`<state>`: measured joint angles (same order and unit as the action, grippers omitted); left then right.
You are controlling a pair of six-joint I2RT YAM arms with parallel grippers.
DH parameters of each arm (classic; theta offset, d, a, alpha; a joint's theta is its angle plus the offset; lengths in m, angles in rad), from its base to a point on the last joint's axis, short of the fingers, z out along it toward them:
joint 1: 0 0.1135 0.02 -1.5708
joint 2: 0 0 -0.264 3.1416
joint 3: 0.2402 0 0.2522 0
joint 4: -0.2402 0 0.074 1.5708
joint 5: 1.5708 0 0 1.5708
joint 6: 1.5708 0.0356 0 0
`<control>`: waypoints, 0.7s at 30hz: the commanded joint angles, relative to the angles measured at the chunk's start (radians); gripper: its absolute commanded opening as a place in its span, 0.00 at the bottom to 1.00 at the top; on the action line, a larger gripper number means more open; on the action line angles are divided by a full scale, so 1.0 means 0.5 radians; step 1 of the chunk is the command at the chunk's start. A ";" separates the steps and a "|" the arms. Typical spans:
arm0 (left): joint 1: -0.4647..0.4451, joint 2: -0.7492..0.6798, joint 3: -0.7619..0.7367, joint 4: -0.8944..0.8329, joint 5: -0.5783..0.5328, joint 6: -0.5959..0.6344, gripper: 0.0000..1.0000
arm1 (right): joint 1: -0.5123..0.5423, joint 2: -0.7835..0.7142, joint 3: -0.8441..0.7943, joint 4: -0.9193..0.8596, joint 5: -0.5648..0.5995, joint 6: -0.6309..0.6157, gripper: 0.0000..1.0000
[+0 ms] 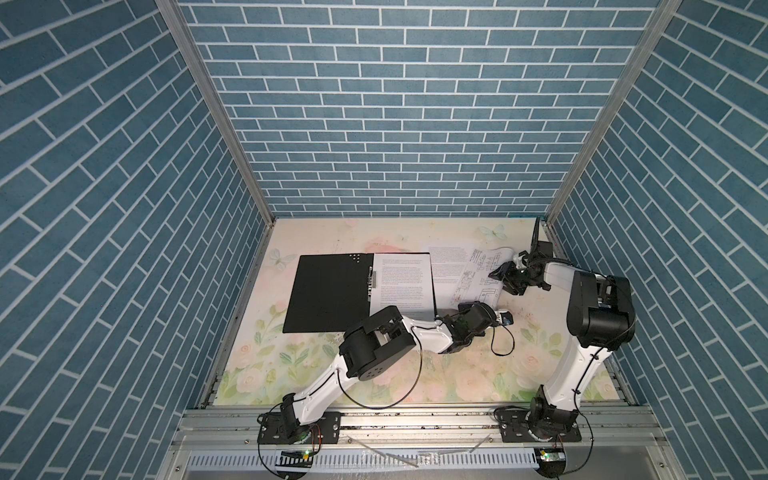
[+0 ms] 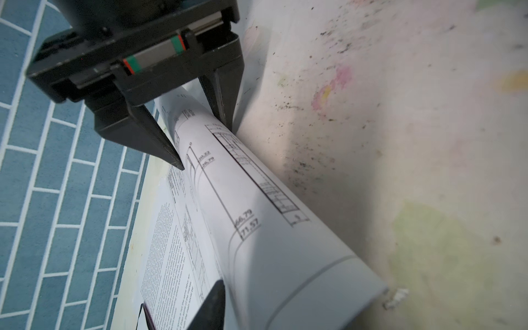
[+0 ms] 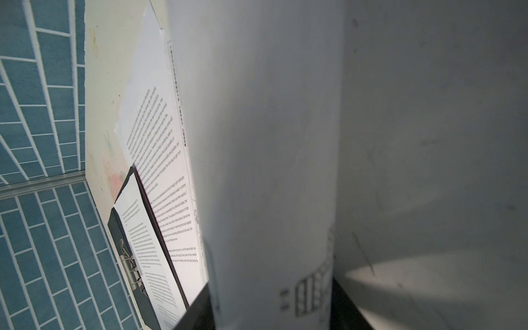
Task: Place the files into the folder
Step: 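Hold the lifted sheet with the right gripper while left gripper pinches its curled part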
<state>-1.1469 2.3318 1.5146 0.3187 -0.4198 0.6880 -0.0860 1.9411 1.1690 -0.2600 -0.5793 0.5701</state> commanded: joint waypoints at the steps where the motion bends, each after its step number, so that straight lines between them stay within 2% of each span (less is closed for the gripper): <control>1: -0.016 0.041 0.028 0.031 -0.087 0.022 0.34 | -0.007 0.085 -0.028 -0.243 0.096 0.010 0.53; 13: -0.018 0.040 -0.032 0.237 -0.177 0.060 0.18 | -0.007 0.078 -0.019 -0.240 0.073 0.026 0.53; 21: -0.020 0.025 -0.049 0.312 -0.190 0.087 0.12 | -0.007 0.068 -0.009 -0.249 0.055 0.033 0.54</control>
<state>-1.1503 2.3348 1.5066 0.4408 -0.5011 0.7254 -0.0864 1.9411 1.1698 -0.2737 -0.5930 0.5716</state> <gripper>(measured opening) 0.125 0.535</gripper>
